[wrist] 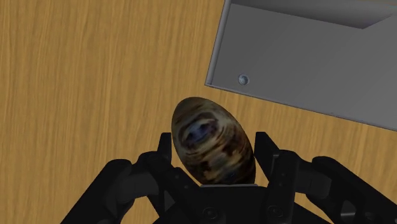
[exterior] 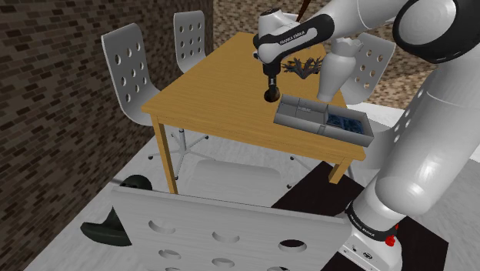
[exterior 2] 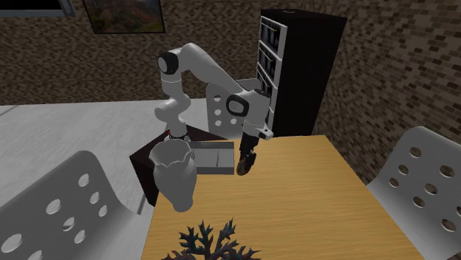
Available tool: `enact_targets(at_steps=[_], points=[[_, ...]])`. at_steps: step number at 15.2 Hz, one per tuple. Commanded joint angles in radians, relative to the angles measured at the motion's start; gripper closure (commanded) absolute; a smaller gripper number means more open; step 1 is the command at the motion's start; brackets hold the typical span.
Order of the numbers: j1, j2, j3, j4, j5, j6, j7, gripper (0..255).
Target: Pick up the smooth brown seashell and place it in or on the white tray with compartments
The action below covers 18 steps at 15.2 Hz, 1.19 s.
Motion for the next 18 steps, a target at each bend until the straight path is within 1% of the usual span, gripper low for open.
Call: enact_targets(at_steps=[1, 18], points=[[0.001, -0.007, 0.001, 0.011, 0.002, -0.018, -0.005, 255], [0.007, -0.059, 0.005, 0.173, 0.019, -0.226, -0.060, 255]])
